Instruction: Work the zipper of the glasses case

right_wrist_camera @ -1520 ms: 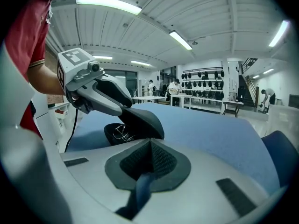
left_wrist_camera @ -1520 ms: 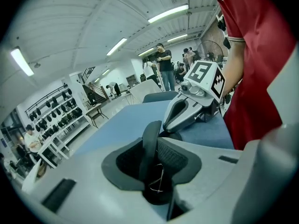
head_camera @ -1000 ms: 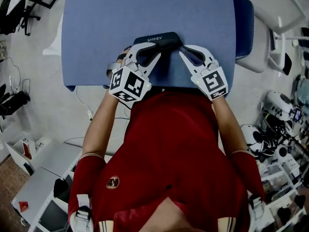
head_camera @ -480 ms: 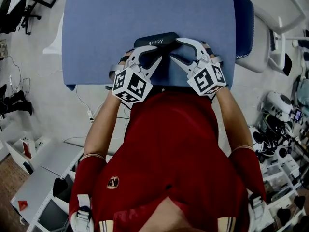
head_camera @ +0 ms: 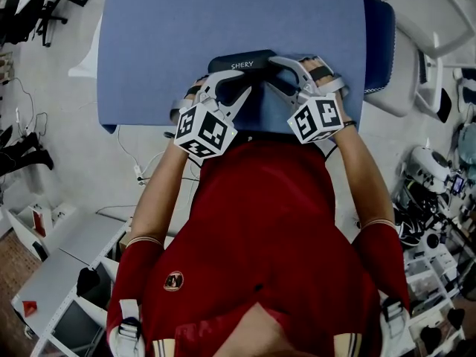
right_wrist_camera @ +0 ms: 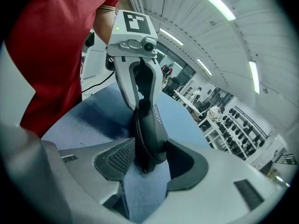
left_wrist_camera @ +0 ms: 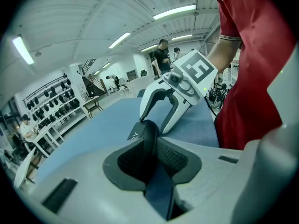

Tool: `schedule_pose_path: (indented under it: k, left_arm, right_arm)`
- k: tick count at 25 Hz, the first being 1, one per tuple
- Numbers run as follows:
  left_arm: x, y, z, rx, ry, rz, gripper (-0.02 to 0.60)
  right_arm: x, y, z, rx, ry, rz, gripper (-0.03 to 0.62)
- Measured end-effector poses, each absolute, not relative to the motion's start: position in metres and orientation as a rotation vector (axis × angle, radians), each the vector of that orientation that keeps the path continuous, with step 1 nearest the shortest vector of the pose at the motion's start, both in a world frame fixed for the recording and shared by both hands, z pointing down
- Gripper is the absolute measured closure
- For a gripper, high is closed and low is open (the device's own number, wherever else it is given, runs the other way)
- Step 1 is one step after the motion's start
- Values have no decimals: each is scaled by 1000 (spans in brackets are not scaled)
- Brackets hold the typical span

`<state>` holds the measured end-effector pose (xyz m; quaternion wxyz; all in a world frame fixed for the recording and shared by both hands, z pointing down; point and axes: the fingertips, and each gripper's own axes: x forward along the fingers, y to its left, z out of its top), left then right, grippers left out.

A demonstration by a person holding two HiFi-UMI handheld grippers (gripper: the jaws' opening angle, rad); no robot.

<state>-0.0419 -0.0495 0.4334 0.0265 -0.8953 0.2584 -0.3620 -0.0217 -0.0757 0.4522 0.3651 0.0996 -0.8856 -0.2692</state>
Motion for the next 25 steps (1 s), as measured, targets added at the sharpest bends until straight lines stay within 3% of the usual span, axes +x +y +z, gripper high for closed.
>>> schedule_pose_path:
  k: [8,25]
  left_arm:
    - [-37,-49,430,-2666,783,-1175,433]
    - [-41,-48,448,-2475,667,-1449,394]
  right_arm:
    - [-24,-67,452,226,-2287,-740,413]
    - [-30,-50,450,144,-2338,-706,431]
